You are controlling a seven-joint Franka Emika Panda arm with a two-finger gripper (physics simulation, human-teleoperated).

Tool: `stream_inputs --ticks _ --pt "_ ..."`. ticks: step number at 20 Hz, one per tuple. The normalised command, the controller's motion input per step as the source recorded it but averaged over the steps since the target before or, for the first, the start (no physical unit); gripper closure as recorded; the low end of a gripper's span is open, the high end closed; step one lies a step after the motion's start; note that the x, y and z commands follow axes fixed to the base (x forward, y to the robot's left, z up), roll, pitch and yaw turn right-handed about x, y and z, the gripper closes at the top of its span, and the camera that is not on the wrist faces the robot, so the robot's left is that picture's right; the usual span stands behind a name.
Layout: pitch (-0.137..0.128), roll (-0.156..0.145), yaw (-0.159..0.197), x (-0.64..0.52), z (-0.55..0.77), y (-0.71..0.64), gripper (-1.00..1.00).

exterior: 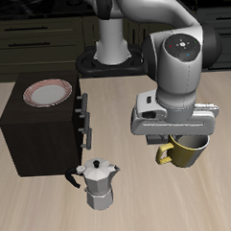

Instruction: Place the mug on the plate

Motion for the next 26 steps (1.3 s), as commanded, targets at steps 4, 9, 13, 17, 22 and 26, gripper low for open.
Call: stream_inputs --ticks 4,9,13,17,22,26 --pt "-0.090 0.027 0.076 -0.36 0.40 0.00 1.00" --pt "-0.047 0.009 0.064 -0.45 0.53 -0.11 1.00" --pt "-0.048 0.018 0.028 -0.45 0.43 -0.08 1.00" --pt "-0.049 0.018 0.044 -0.30 0.31 -0.02 1.00" --pt "-0.097 0.015 0.054 -0.35 0.48 -0.15 1.00" --pt "-0.040 -0.017 0.001 -0.26 0.45 -0.24 1.00"
